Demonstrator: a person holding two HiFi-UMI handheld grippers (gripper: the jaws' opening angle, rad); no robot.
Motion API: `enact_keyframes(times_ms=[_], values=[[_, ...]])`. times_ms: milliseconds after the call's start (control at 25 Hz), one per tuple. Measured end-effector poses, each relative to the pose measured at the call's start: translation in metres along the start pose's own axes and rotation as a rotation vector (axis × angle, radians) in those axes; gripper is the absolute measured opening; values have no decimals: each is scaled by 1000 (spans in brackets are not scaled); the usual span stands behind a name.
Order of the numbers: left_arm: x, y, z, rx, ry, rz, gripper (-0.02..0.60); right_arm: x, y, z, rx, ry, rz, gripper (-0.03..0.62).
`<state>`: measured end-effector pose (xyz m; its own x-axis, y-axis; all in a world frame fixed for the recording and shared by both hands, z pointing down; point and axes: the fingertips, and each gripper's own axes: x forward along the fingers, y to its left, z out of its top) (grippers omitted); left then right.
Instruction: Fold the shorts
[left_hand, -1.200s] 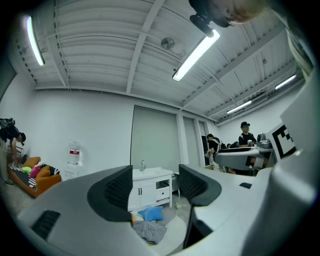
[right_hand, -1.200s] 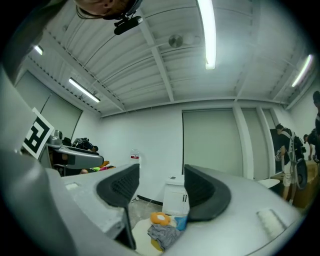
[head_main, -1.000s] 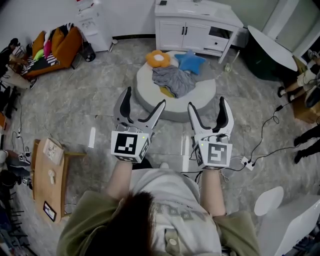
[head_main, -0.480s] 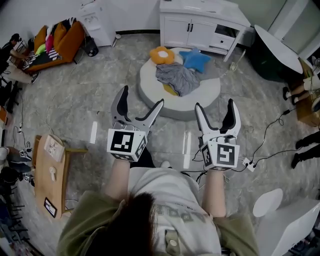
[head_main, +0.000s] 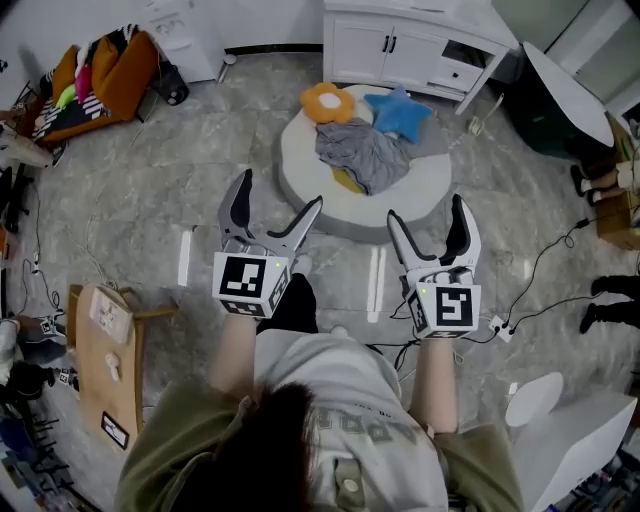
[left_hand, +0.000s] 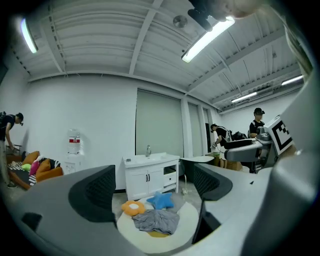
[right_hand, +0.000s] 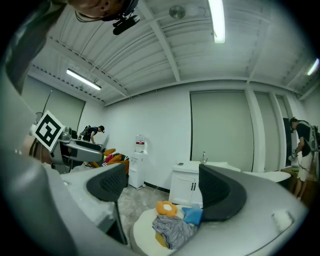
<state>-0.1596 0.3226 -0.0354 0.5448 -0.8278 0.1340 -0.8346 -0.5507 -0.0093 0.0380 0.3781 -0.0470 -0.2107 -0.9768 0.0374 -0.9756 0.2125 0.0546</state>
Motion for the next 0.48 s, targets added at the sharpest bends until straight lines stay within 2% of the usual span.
enact_keyframes(times_ms=[160, 480], values=[[50, 39, -6, 1, 37, -67, 466, 55, 0, -7, -8, 42, -44, 448], [142, 111, -34, 78, 146, -215, 466, 149, -13, -33, -8, 119, -166, 448]])
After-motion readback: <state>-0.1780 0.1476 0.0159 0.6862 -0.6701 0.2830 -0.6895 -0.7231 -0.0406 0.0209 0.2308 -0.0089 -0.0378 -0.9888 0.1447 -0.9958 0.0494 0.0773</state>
